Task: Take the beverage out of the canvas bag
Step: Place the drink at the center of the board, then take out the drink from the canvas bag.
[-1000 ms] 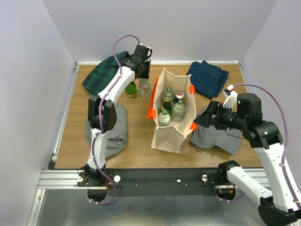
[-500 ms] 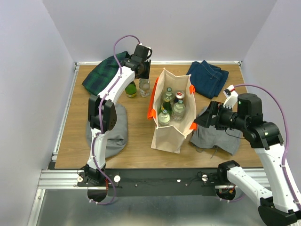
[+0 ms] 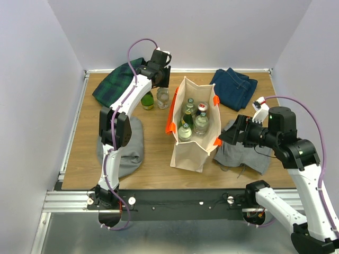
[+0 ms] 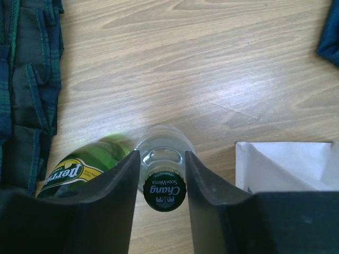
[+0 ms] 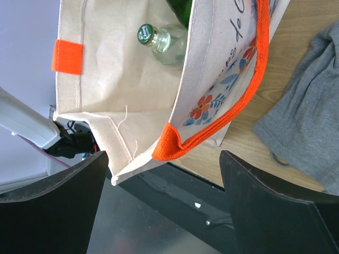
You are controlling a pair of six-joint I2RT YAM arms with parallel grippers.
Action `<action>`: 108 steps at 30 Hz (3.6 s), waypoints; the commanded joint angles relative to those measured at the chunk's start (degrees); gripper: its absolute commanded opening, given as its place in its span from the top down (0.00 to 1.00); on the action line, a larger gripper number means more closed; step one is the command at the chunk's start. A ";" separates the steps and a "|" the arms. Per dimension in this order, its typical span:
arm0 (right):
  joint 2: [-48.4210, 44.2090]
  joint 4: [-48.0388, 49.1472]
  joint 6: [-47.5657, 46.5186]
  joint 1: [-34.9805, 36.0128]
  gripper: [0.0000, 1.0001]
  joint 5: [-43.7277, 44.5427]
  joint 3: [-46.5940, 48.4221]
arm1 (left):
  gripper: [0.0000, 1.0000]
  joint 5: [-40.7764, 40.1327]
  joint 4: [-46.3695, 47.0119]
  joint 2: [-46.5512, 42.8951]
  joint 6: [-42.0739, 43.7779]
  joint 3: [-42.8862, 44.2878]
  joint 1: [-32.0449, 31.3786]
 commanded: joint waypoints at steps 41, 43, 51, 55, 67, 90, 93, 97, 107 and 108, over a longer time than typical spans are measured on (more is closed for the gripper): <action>5.82 1.24 0.97 0.16 0.06 3.71 3.83 | 0.21 17.13 1.64 -34.52 -1.58 -14.06 -1.19; 6.70 0.71 1.84 0.16 0.06 4.85 4.98 | 0.39 19.85 -0.29 -34.78 -1.93 -13.62 -1.28; 6.97 -1.76 7.90 0.25 0.06 5.73 7.36 | 0.60 23.12 -9.69 -34.53 -4.13 -7.12 -6.62; 7.76 -3.07 9.23 0.25 0.06 4.15 8.58 | 0.52 21.11 -18.64 -32.77 -4.04 -1.32 -11.20; 10.04 -2.64 7.65 0.16 0.06 6.00 8.94 | 0.43 15.13 -21.30 -31.54 -2.64 -8.07 -18.33; 16.11 0.53 6.59 0.16 0.06 3.36 11.58 | 0.40 7.57 -20.78 -24.06 -4.13 -13.51 -22.11; 15.85 -0.17 6.94 0.25 0.06 4.32 12.28 | 0.40 6.25 -20.34 -24.59 -4.13 -16.41 -22.46; 15.23 -0.79 7.65 0.16 0.06 5.20 12.46 | 0.41 5.89 -17.53 -25.38 -4.65 -20.11 -22.55; 14.79 -2.02 8.70 0.25 0.06 6.08 13.08 | 0.41 4.75 -13.13 -23.63 -6.85 -23.29 -22.64; 14.71 -2.02 8.70 0.25 0.06 6.08 12.81 | 0.41 5.19 -13.22 -23.19 -7.03 -22.50 -22.72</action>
